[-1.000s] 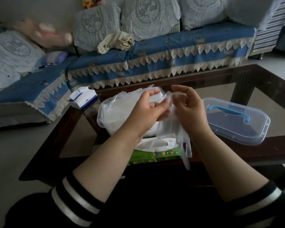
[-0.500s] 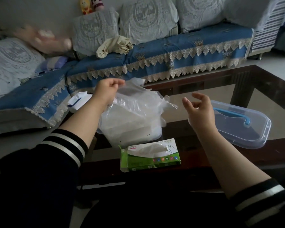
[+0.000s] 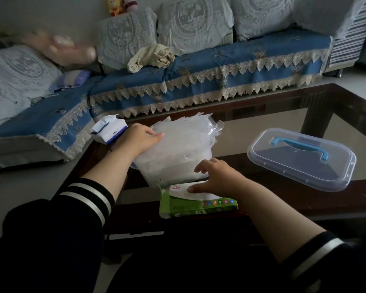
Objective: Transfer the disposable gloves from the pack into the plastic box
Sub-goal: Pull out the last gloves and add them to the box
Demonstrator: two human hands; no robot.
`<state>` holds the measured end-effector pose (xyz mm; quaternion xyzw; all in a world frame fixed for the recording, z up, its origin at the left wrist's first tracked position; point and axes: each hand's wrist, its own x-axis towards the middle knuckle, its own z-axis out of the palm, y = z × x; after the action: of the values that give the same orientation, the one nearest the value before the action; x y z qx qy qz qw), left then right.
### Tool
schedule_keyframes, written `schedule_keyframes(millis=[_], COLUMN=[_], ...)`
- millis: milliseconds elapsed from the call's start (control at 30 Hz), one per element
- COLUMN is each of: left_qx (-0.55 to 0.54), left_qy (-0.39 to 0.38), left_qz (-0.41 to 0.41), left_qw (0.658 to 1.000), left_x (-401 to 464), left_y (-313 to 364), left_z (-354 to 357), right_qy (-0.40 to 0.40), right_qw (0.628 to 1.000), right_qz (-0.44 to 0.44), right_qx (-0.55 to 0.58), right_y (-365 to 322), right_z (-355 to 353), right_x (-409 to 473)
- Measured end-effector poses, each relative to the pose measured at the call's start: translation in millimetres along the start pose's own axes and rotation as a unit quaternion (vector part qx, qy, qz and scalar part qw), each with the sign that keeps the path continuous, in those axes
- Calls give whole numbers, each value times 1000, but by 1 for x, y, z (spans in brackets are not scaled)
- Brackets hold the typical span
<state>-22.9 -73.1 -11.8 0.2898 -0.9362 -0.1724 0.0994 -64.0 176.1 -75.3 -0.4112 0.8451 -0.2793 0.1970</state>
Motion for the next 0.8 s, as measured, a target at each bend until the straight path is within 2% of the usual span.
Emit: schedule_keyframes(millis=[67, 133, 200, 233, 267, 333, 367, 400, 434, 500, 534, 600, 700, 800], left_qx=[78, 122, 71, 22, -25, -68, -65, -67, -85, -143, -161, -179, -171, -141], left_qy=[21, 83, 223, 285, 306, 250, 198, 141, 82, -12, -49, -103, -129, -120], left_qz=[15, 53, 165, 245, 321, 428, 444, 424, 367, 215, 156, 94, 66, 55], left_qw=[997, 988, 958, 926, 896, 866, 872, 892, 923, 966, 973, 974, 975, 981], left_x=[-4, -12, -31, -46, -64, -99, -113, -125, -133, -138, -135, -129, -124, -124], left_y=[0, 1, 8, 15, 22, 29, 29, 27, 25, 18, 13, 8, 6, 13], left_z=[-2, -4, -3, -2, -1, 15, 27, 41, 54, 77, 85, 93, 100, 99], right_qy=[-6, -3, 5, 13, 22, 32, 32, 27, 21, 11, 9, 16, 43, 108], right_qw=[1000, 999, 998, 998, 998, 997, 997, 997, 996, 995, 995, 998, 999, 994], right_qz=[11, 27, 33, 33, 35, 37, 37, 36, 34, 37, 38, 37, 30, 19], right_qx=[-15, -29, -48, -51, -50, -52, -58, -66, -75, -90, -89, -55, 3, 19], right_y=[-3, -3, -5, -6, -8, -9, -10, -11, -12, -12, -12, -9, -7, -7], right_z=[7, 12, 15, 15, 16, 15, 14, 14, 13, 10, 9, 8, 6, 2], right_x=[2, 3, 4, 4, 4, 3, 3, 4, 4, 4, 4, 2, 0, -1])
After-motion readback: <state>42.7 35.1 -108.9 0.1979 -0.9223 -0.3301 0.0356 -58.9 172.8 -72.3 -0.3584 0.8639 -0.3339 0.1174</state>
